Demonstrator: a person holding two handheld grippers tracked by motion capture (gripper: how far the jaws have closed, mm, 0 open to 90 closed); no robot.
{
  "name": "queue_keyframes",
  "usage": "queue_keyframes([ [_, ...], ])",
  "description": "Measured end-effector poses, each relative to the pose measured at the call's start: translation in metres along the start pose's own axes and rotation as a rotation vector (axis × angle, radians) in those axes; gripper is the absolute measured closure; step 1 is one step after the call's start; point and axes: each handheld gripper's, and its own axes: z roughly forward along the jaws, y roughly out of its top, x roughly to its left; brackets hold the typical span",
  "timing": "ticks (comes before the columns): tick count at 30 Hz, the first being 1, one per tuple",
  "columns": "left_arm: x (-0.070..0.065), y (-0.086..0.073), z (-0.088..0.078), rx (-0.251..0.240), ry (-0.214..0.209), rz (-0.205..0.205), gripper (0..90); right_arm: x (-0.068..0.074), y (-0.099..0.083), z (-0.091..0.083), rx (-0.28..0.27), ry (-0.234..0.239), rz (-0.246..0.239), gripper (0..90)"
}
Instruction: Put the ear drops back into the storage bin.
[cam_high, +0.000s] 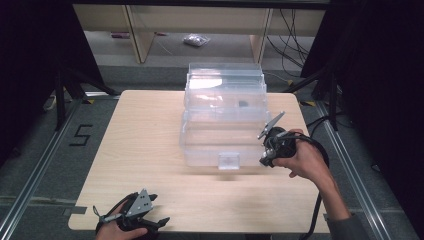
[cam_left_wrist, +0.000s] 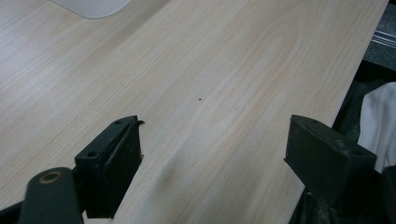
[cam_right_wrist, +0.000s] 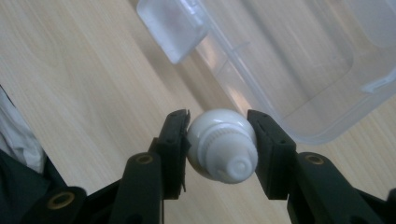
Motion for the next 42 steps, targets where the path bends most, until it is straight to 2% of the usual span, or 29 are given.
queue_keyframes([
  [4,0.0,0.0,0.0,0.001,0.0,0.005,17.9,-0.011,0.005,-0.004,0.005,-0.02,0.018,60.1],
  [6,-0.001,0.0,0.0,-0.004,-0.009,-0.004,17.9,-0.016,0.008,-0.005,0.009,-0.016,0.024,60.1],
  [7,0.0,0.0,0.0,0.003,0.002,0.005,17.9,-0.017,0.009,-0.005,0.009,-0.015,0.037,60.1],
  [14,0.0,0.0,0.0,0.001,0.001,0.003,17.9,-0.028,0.015,-0.003,0.018,-0.013,0.061,60.1],
  [19,-0.001,0.0,0.0,-0.002,0.002,0.001,17.9,-0.037,0.021,-0.005,0.024,-0.022,0.054,60.1],
  [23,0.0,0.0,0.0,0.003,0.0,0.005,17.9,-0.044,0.026,-0.004,0.031,-0.027,0.084,60.1],
  [25,-0.001,0.0,0.0,-0.002,-0.011,-0.002,17.9,-0.048,0.028,-0.001,0.037,-0.032,0.09,60.1],
  [27,0.0,0.0,0.0,0.0,-0.003,0.001,17.9,-0.052,0.031,0.003,0.041,-0.033,0.085,60.1],
  [28,0.0,0.0,0.0,0.0,-0.003,0.001,17.9,-0.053,0.032,0.005,0.046,-0.026,0.103,60.1],
  [31,0.0,0.0,0.0,0.003,-0.001,0.004,17.9,-0.059,0.035,0.013,0.052,-0.022,0.118,60.1],
  [42,0.0,0.0,0.0,0.002,-0.001,0.003,17.9,-0.074,0.045,0.037,0.081,-0.013,0.139,60.1],
])
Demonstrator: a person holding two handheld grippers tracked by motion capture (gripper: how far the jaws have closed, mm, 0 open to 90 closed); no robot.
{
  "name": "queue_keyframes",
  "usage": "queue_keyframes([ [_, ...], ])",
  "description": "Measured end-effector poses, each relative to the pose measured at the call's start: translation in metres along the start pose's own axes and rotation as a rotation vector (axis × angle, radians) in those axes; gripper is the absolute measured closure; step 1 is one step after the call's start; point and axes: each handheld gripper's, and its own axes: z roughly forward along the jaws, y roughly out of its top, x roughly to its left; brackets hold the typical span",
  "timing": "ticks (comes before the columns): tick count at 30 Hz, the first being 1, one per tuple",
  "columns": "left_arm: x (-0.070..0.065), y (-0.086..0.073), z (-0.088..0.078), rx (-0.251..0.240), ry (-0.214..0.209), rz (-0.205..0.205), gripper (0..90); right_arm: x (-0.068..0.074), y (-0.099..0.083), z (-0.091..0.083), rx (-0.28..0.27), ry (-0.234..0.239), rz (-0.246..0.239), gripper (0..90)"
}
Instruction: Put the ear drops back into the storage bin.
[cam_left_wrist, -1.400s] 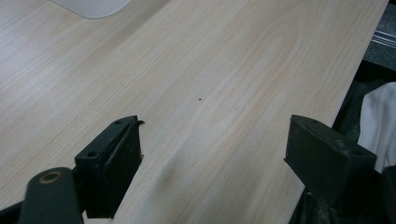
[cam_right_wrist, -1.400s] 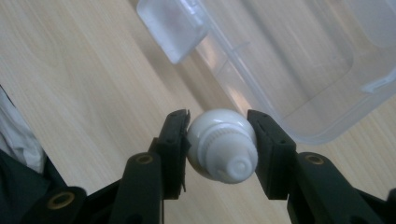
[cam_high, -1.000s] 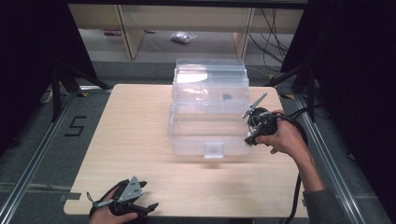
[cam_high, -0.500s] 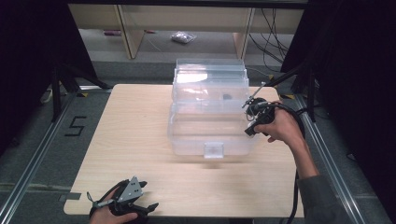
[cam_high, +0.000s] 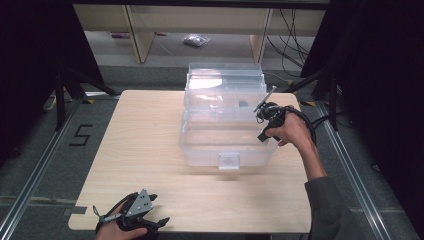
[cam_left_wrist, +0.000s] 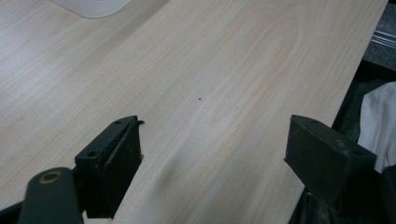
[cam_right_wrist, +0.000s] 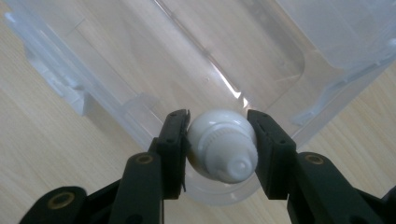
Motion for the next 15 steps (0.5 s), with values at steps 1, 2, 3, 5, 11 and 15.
queue_keyframes([
  [1,0.0,0.0,0.0,0.0,0.0,0.0,17.9,0.0,0.0,0.0,0.0,0.0,0.0,60.1],
  [2,0.0,0.0,0.0,0.001,0.0,0.0,17.9,-0.002,0.002,0.004,0.004,0.009,0.003,60.1],
  [3,0.0,0.0,0.0,-0.001,-0.004,-0.003,17.9,-0.002,0.002,0.006,0.006,0.009,0.008,60.1],
  [5,0.0,0.0,0.0,0.001,0.0,0.0,17.9,-0.003,0.004,0.01,0.014,0.01,0.018,60.1],
  [11,0.0,0.0,0.0,0.001,0.0,0.0,17.9,-0.006,0.008,0.02,0.041,0.012,0.027,60.1],
  [15,0.0,0.0,0.0,-0.001,0.0,-0.001,17.9,-0.01,0.011,0.028,0.06,0.007,0.029,60.1],
])
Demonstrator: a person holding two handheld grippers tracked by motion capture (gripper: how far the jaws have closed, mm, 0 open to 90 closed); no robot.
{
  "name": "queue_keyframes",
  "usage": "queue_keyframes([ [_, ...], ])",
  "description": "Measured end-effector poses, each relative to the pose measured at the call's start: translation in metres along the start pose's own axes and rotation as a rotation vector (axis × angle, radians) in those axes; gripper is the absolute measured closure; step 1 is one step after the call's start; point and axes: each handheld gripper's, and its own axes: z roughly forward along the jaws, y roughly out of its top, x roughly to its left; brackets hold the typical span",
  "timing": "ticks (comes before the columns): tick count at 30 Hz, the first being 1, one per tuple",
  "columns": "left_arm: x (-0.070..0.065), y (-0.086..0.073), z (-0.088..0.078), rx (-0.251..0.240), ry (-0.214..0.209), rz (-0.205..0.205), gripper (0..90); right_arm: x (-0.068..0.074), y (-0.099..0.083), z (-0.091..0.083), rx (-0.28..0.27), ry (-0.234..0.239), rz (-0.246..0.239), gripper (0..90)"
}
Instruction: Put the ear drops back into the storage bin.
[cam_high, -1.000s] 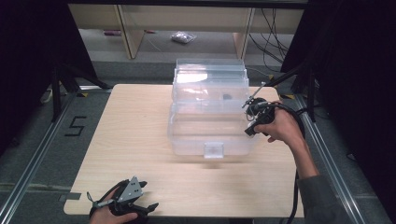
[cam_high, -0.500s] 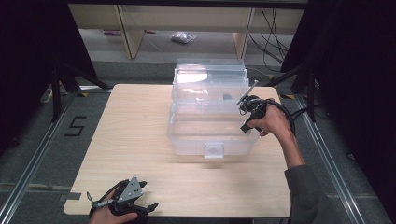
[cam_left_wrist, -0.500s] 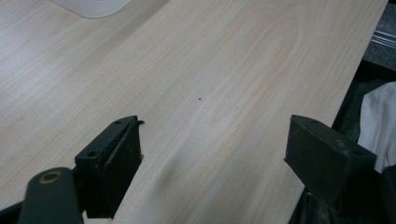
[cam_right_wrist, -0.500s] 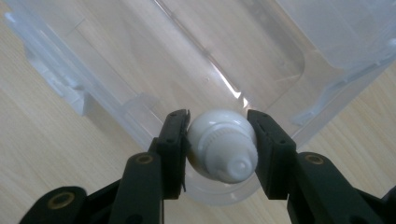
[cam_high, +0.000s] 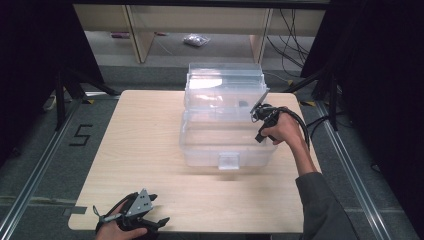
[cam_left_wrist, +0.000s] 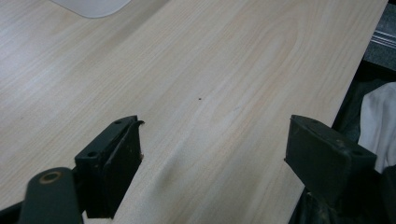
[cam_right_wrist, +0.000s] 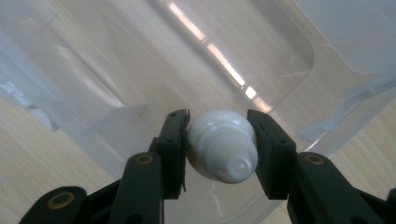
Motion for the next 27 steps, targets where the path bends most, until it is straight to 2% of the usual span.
queue_keyframes([
  [1,0.0,0.0,0.0,0.002,0.001,0.003,17.9,-0.002,0.001,0.003,0.009,0.005,-0.005,60.1],
  [2,0.0,0.0,0.0,0.002,0.001,0.003,17.9,-0.001,0.002,0.004,0.022,0.006,0.023,60.1],
  [4,0.0,0.0,0.0,0.002,0.002,0.003,17.9,-0.001,0.004,0.007,0.027,0.007,0.02,60.1],
  [6,0.0,0.0,0.0,0.003,0.0,0.004,17.9,-0.001,0.006,0.011,0.039,0.011,0.047,60.1],
  [8,0.0,0.0,0.0,-0.002,-0.001,-0.001,17.8,-0.002,0.008,0.014,0.055,0.014,0.055,60.1],
  [10,0.0,0.0,0.0,-0.001,0.001,0.0,17.9,-0.001,0.009,0.017,0.05,0.014,0.052,60.1],
  [11,0.0,0.0,0.0,-0.001,-0.001,0.0,17.9,-0.004,0.008,0.02,0.041,0.01,0.033,60.1],
  [13,-0.001,0.0,0.0,-0.01,-0.009,-0.009,17.9,-0.001,0.009,0.02,0.047,0.025,0.074,60.1],
  [14,0.0,0.0,0.0,0.001,-0.003,0.003,17.9,-0.002,0.008,0.022,0.041,0.027,0.071,60.1],
  [17,0.0,0.0,0.0,0.0,-0.001,0.001,17.9,-0.003,0.007,0.027,0.055,0.031,0.087,60.1],
  [20,-0.001,0.0,0.0,-0.001,-0.008,-0.001,17.9,-0.005,0.006,0.03,0.052,0.034,0.073,60.1],
  [22,0.0,0.0,0.001,-0.001,-0.001,0.002,17.9,-0.005,0.005,0.031,0.054,0.041,0.089,60.1],
  [23,-0.001,0.0,0.0,0.0,0.001,0.002,17.9,-0.006,0.006,0.033,0.064,0.035,0.077,60.1],
  [24,-0.001,0.0,0.0,0.0,0.001,0.002,17.9,-0.008,0.005,0.036,0.045,0.035,0.049,60.1],
  [25,-0.001,0.0,0.0,0.0,0.001,0.003,17.9,-0.005,0.005,0.036,0.063,0.039,0.097,60.1],
  [27,-0.001,0.0,0.0,-0.001,0.0,0.002,17.9,-0.007,0.005,0.038,0.065,0.042,0.086,60.1],
])
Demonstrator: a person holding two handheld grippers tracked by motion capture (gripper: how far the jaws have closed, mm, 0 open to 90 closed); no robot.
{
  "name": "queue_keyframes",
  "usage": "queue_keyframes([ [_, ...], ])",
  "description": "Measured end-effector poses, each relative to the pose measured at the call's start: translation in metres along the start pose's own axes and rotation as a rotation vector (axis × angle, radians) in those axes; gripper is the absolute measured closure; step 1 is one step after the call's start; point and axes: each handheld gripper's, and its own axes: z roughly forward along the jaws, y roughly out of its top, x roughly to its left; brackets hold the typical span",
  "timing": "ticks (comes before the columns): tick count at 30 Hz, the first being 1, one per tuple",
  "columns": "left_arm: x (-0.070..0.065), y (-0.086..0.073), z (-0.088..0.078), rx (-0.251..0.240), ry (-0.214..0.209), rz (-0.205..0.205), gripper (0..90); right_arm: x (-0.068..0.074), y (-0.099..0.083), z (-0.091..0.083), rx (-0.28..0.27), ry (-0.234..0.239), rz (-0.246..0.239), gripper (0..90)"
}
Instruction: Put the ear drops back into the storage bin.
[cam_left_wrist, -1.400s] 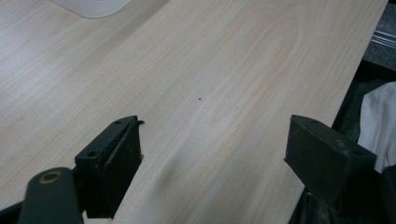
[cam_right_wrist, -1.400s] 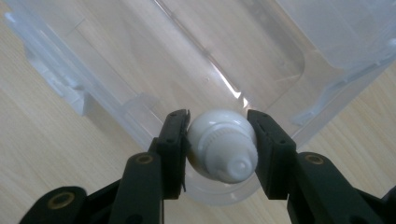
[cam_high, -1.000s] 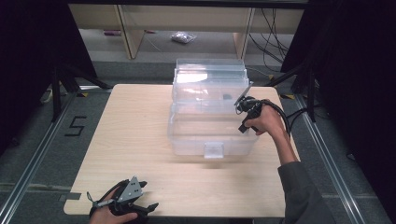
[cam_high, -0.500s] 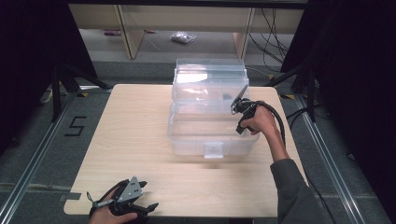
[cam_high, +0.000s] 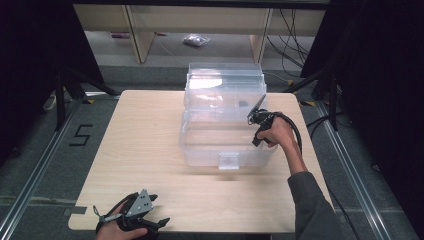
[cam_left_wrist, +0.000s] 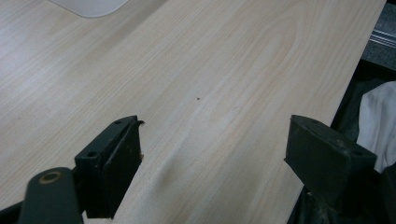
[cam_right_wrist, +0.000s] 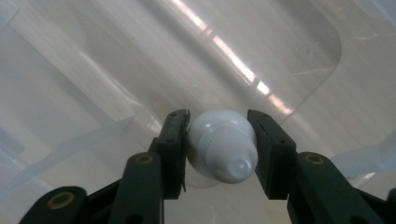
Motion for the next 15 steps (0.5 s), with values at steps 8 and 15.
queue_keyframes([
  [8,0.0,0.0,0.0,0.0,0.0,0.001,17.9,0.002,0.003,0.007,0.011,-0.005,-0.001,60.1],
  [15,0.001,0.0,0.0,0.004,-0.001,0.002,17.8,0.001,0.005,0.012,0.022,-0.002,-0.002,60.1],
])
